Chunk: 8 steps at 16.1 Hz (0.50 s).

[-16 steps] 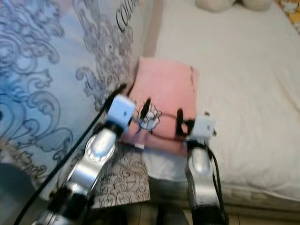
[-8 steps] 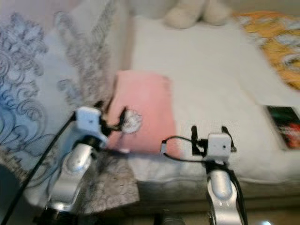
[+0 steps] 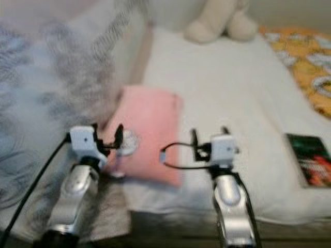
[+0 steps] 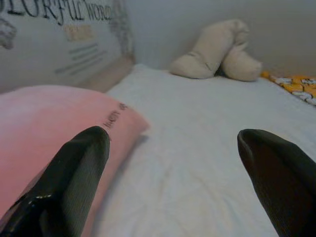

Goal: Clean up the room

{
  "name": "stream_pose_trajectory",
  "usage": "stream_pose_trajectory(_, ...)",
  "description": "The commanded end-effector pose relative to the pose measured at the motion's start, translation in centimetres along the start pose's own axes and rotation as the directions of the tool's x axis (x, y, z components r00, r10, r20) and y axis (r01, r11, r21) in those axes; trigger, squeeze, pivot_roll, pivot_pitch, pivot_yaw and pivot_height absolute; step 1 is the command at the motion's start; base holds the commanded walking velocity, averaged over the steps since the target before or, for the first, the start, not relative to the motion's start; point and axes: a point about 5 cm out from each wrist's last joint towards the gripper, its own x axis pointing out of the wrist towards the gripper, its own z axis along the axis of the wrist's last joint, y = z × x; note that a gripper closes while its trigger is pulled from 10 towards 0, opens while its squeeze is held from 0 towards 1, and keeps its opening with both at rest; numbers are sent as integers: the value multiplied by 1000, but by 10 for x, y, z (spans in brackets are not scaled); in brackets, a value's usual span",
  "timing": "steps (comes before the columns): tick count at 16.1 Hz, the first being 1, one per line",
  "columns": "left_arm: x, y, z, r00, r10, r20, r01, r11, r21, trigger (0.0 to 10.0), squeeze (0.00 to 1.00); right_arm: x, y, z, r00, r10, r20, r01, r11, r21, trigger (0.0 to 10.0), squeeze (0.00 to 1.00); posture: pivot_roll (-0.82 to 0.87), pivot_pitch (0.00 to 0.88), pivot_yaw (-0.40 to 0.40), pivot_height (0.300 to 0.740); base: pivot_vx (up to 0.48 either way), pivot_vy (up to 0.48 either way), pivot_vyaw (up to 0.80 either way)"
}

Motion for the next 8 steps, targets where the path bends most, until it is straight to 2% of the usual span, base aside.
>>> stream_pose_trajectory(1,1,0,2,1000,-5,11,6,1000,-1,10000,0,-3,-9,-5,999,-25,-23,25,1000,-3,10000,0,-131,0,32,740,244,-409,0)
stream_pose_trajectory(3,-1,2,4,1000,0,25,0,1000,1,10000,0,-3,-10,-7,999,-30,-30,30,999,-12,10000,0,-127,0,34,740,244,-412,0)
stream_pose_trajectory(8,1,-8,10,996,-55,65,55,998,-3,10000,0,1,-17,-11,998,-44,-42,44,999,-16,10000,0,-139,0,46,740,246,-409,0)
